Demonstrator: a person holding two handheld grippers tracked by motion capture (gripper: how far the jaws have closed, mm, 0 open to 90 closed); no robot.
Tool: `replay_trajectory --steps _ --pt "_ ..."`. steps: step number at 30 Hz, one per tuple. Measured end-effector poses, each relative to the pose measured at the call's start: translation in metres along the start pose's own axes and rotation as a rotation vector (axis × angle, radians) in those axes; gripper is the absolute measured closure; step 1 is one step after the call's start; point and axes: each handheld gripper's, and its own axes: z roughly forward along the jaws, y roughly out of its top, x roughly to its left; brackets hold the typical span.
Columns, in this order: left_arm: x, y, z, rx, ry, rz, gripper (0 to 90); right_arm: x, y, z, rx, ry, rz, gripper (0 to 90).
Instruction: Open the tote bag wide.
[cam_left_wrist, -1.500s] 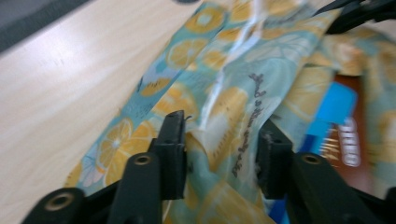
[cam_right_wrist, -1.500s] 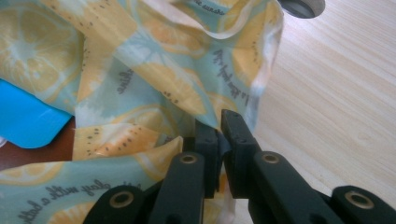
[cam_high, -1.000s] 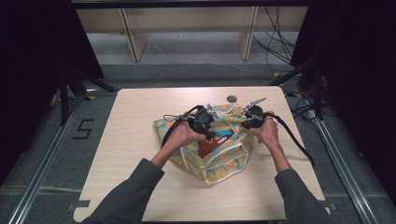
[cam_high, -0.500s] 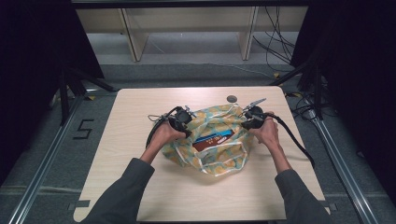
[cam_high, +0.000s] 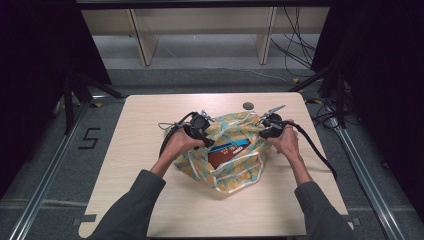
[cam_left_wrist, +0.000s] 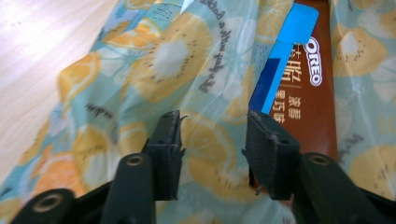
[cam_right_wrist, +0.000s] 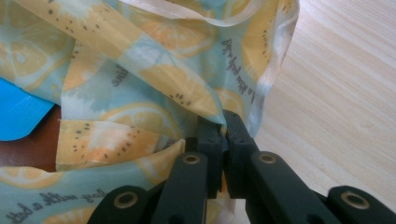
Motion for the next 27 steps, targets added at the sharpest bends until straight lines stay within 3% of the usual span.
replay_trajectory --steps 1,3,5,7,9,13,15,16,18,19,20,21,23,24,26,27 --pt "-0.002 0.001 0.005 -0.005 -0.006 -0.015 48.4 0.000 0.000 0.001 -0.005 -0.001 0.003 87.8" --pt "-0.003 0.003 0.010 0.010 0.000 -0.003 47.6 0.000 0.000 0.000 0.005 0.003 0.002 87.5" --pt "-0.002 0.004 0.013 0.018 0.030 0.034 59.9 0.001 0.000 0.000 0.005 0.002 0.007 87.4" --pt "0.002 0.006 0.014 -0.016 0.054 0.032 80.8 0.000 -0.001 0.001 0.000 0.000 -0.005 87.4" --pt "0.009 0.008 0.011 -0.030 0.066 0.025 89.3 -0.001 -0.001 0.002 -0.006 0.000 -0.020 87.5" --pt "0.033 0.010 0.004 -0.070 0.075 -0.049 89.4 0.002 -0.002 0.002 0.012 0.014 0.023 87.1" --pt "0.046 0.008 0.007 -0.071 0.068 -0.100 89.4 0.002 -0.003 0.003 -0.022 0.036 -0.007 85.4" --pt "0.051 0.006 0.010 -0.054 0.061 -0.119 89.4 0.006 -0.002 0.001 0.001 0.040 0.032 82.8" --pt "0.055 0.003 0.020 -0.037 0.067 -0.137 89.3 0.005 0.000 -0.002 -0.035 0.034 -0.013 76.9" --pt "0.057 0.001 0.023 -0.027 0.058 -0.148 89.3 0.008 0.001 -0.010 -0.035 0.046 0.026 76.9" --pt "0.057 0.001 0.024 -0.029 0.054 -0.153 89.2 0.009 0.001 -0.016 -0.107 0.052 0.030 76.9" --pt "0.058 0.001 0.025 -0.022 0.046 -0.155 89.2 0.010 0.002 -0.025 -0.114 0.066 0.029 76.8" --pt "0.058 0.002 0.024 -0.024 0.045 -0.156 89.2 0.018 0.005 -0.046 -0.143 0.117 0.074 76.7" --pt "0.058 0.002 0.024 -0.020 0.040 -0.147 89.2 0.023 0.006 -0.053 -0.178 0.127 0.080 76.0" --pt "0.056 0.003 0.024 -0.020 0.038 -0.151 89.1 0.038 0.009 -0.065 -0.218 0.215 -0.012 74.4" --pt "0.055 0.003 0.024 -0.020 0.032 -0.151 89.0 0.052 0.010 -0.066 -0.236 0.248 -0.008 73.0"
